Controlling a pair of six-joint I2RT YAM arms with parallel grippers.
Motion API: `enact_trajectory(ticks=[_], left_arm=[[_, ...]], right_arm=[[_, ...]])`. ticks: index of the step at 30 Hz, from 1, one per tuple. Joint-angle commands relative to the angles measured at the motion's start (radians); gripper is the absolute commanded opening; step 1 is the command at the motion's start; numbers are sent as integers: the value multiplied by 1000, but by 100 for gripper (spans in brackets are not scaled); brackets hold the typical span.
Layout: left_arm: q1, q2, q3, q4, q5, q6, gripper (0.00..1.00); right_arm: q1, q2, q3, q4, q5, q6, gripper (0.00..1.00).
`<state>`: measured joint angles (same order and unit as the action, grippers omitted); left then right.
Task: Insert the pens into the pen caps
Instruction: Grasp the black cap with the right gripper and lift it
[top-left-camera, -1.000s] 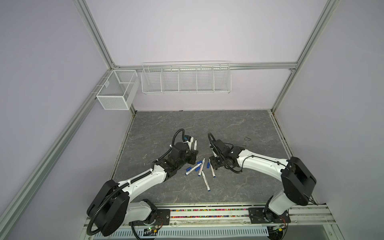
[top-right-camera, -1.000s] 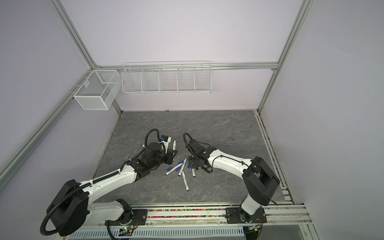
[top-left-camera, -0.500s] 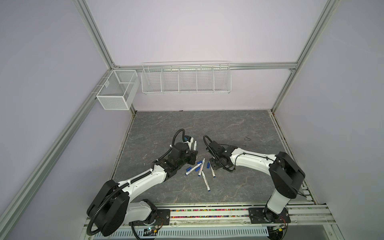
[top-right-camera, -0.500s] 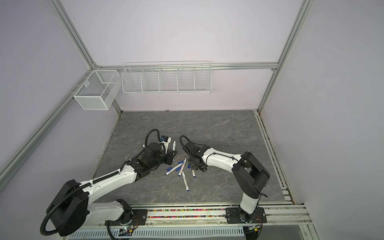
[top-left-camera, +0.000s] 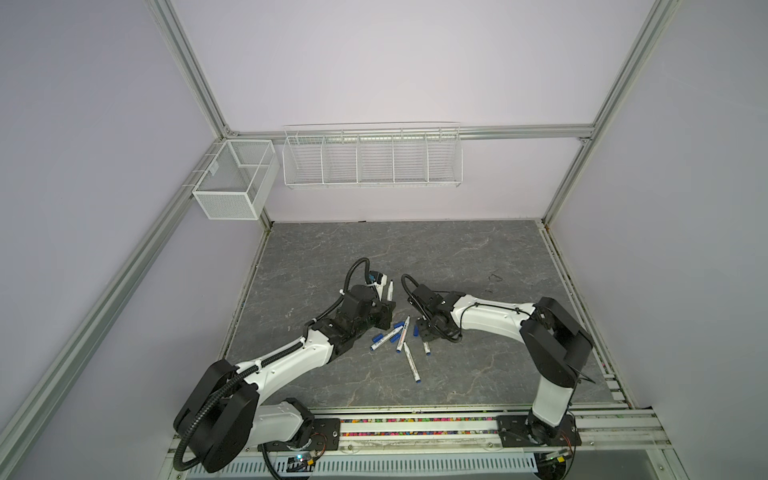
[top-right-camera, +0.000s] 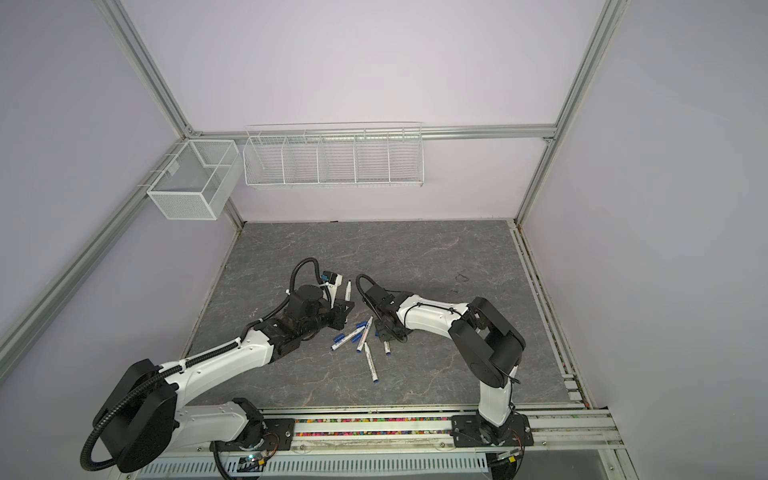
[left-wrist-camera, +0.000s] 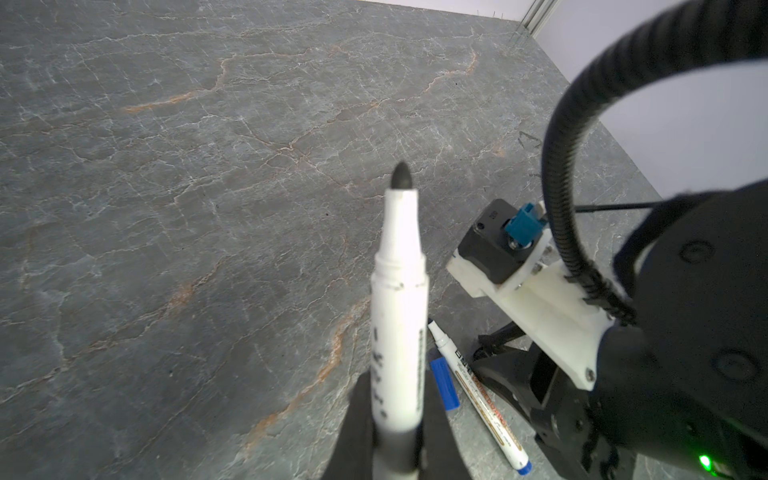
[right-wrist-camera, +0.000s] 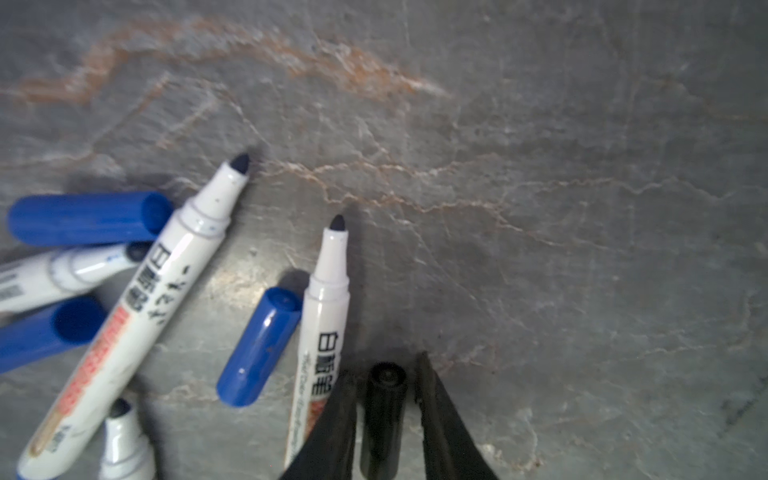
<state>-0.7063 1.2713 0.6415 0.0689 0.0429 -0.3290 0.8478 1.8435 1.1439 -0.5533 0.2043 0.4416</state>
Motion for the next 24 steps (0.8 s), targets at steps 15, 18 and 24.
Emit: enact_trajectory(ticks=[15,18,24], left_arm=[[-24,47,10,43,192,55,0],[-34,44,12,53,219,74,0],[-51,35,8,71,260,96,0]], right_arm=[[-120,-393,-82,321,-148,42,11],[-130,-445,-116,459,-229,65,11],[-132,-433,-130,610,-322,112,11]])
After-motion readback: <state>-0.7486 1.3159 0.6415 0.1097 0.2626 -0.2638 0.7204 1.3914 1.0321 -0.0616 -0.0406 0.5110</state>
